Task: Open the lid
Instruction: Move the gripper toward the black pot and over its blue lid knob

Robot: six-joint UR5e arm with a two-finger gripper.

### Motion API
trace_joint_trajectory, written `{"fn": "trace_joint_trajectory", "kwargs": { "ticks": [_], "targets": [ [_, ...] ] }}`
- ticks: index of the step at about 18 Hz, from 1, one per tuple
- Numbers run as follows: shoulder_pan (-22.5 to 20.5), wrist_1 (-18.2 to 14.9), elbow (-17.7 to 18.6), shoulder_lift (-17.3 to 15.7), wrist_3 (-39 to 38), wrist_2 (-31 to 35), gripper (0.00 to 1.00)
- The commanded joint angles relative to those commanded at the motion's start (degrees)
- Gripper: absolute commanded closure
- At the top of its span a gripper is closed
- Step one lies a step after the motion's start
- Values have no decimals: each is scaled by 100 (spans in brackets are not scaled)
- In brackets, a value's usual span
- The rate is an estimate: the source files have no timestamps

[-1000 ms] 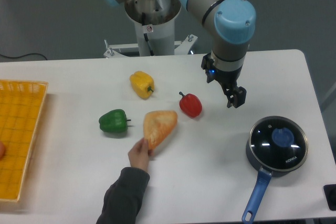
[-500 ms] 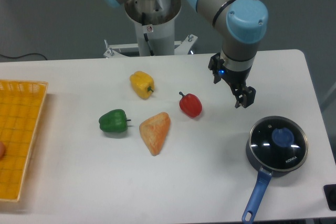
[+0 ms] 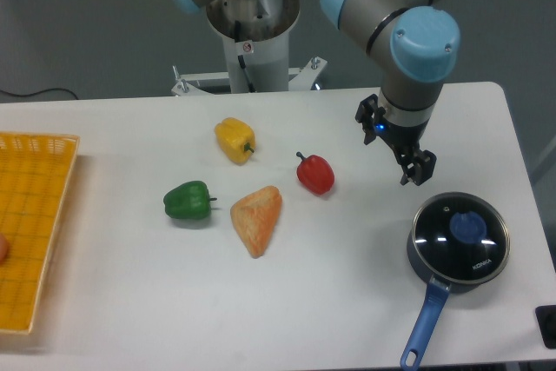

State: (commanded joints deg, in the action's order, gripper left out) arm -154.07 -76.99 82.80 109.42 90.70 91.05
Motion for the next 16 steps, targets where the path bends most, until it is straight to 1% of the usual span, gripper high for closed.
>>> {"fn": "trace_joint_trajectory", "kwargs": {
  "ticks": [6,10,13,16],
  "targets": [
    [-211,26,-378,334,70,-35,0],
    [-448,35,-440,492,-44,-281,0],
    [-528,26,-563,607,-525,-456,0],
    [-519,35,-712,747,-887,-466,0]
  ]
}}
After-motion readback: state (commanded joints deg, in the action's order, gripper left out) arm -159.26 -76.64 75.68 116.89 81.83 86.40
